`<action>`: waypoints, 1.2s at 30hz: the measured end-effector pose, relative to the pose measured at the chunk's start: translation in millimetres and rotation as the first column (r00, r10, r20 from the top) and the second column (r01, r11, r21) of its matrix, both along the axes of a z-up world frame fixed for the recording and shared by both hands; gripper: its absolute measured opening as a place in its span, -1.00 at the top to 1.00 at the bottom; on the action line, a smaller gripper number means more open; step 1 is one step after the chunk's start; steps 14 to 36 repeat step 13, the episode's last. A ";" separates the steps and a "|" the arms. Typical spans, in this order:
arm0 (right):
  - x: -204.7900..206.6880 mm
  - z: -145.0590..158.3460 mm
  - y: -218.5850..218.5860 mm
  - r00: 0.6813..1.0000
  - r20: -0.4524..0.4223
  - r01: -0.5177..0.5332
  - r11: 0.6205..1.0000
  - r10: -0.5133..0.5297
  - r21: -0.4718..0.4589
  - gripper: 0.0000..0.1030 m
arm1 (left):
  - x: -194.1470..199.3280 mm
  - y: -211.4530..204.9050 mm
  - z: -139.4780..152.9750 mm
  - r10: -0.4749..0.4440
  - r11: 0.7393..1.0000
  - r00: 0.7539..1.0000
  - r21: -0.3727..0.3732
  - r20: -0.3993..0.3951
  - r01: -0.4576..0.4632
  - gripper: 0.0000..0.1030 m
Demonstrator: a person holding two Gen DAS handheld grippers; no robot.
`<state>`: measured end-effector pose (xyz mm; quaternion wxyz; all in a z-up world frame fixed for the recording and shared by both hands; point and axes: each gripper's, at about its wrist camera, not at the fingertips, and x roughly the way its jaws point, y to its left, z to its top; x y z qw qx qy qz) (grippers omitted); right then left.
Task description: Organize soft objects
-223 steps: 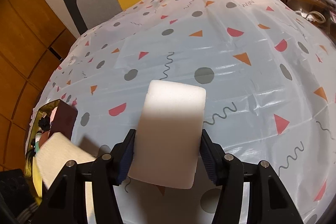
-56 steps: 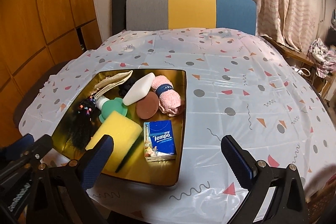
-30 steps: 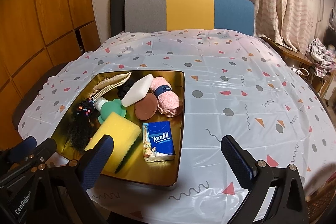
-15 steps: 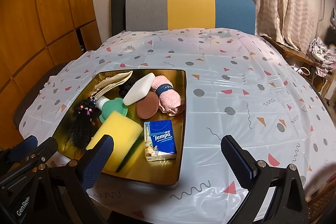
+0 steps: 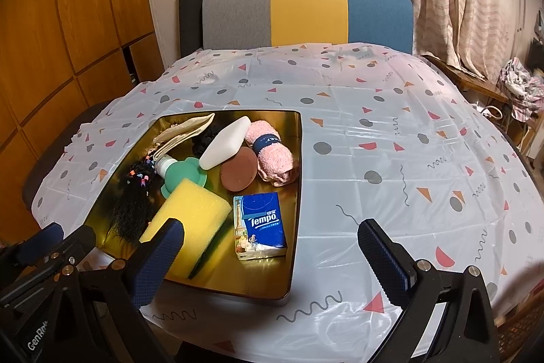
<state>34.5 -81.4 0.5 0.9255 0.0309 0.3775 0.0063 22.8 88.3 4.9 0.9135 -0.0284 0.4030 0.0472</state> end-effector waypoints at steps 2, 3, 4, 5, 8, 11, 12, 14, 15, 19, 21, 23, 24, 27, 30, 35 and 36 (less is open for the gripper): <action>0.5 -0.2 0.6 1.000 -0.001 -0.001 1.000 0.001 -0.001 -0.99 | -0.3 -0.2 -0.3 0.002 1.000 1.000 0.001 0.002 -0.002 0.10; 0.4 -0.1 1.1 1.000 -0.001 -0.001 1.000 0.001 -0.001 -0.99 | -0.4 -0.2 -0.3 0.003 1.000 1.000 0.004 0.003 -0.003 0.10; 0.3 -0.1 1.6 1.000 -0.001 -0.002 1.000 0.002 -0.001 -0.99 | -0.5 -0.6 -0.7 0.003 1.000 1.000 0.007 0.003 -0.003 0.10; 0.2 -0.1 1.7 1.000 -0.001 -0.002 1.000 0.002 -0.001 -0.99 | -0.5 -0.7 -0.8 0.003 1.000 1.000 0.010 0.004 -0.003 0.10; 0.3 -0.2 1.8 1.000 -0.002 -0.002 1.000 0.002 -0.001 -0.99 | -1.2 -1.3 -1.2 0.006 1.000 1.000 0.020 0.006 -0.006 0.10; 1.0 -0.4 1.3 1.000 -0.007 -0.001 1.000 0.001 0.004 -0.99 | -1.3 -1.4 -1.3 0.013 0.999 1.000 0.031 0.011 -0.013 0.10; 1.0 -0.8 1.6 1.000 -0.009 -0.002 1.000 0.002 0.006 -0.99 | -1.0 -1.2 -1.4 0.012 0.999 1.000 0.030 0.010 -0.013 0.10; 1.2 -1.2 1.1 1.000 -0.011 -0.002 1.000 0.002 0.006 -0.99 | -0.9 -0.9 -1.6 0.011 1.000 1.000 0.026 0.009 -0.011 0.10; 1.2 -1.2 1.1 1.000 -0.011 -0.002 1.000 0.002 0.006 -0.99 | -0.9 -0.9 -1.6 0.011 1.000 1.000 0.026 0.009 -0.011 0.10; 1.2 -1.2 1.1 1.000 -0.011 -0.002 1.000 0.002 0.006 -0.99 | -0.9 -0.9 -1.6 0.011 1.000 1.000 0.026 0.009 -0.011 0.10; 1.2 -1.2 1.1 1.000 -0.011 -0.002 1.000 0.002 0.006 -0.99 | -0.9 -0.9 -1.6 0.011 1.000 1.000 0.026 0.009 -0.011 0.10; 1.2 -1.2 1.1 1.000 -0.011 -0.002 1.000 0.002 0.006 -0.99 | -0.9 -0.9 -1.6 0.011 1.000 1.000 0.026 0.009 -0.011 0.10; 1.2 -1.2 1.1 1.000 -0.011 -0.002 1.000 0.002 0.006 -0.99 | -0.9 -0.9 -1.6 0.011 1.000 1.000 0.026 0.009 -0.011 0.10; 1.2 -1.2 1.1 1.000 -0.011 -0.002 1.000 0.002 0.006 -0.99 | -0.9 -0.9 -1.6 0.011 1.000 1.000 0.026 0.009 -0.011 0.10; 1.2 -1.2 1.1 1.000 -0.011 -0.002 1.000 0.002 0.006 -0.99 | -0.9 -0.9 -1.6 0.011 1.000 1.000 0.026 0.009 -0.011 0.10; 1.2 -1.2 1.1 1.000 -0.011 -0.002 1.000 0.002 0.006 -0.99 | -0.9 -0.9 -1.6 0.011 1.000 1.000 0.026 0.009 -0.011 0.10; 1.2 -1.2 1.1 1.000 -0.011 -0.002 1.000 0.002 0.006 -0.99 | -0.9 -0.9 -1.6 0.011 1.000 1.000 0.026 0.009 -0.011 0.10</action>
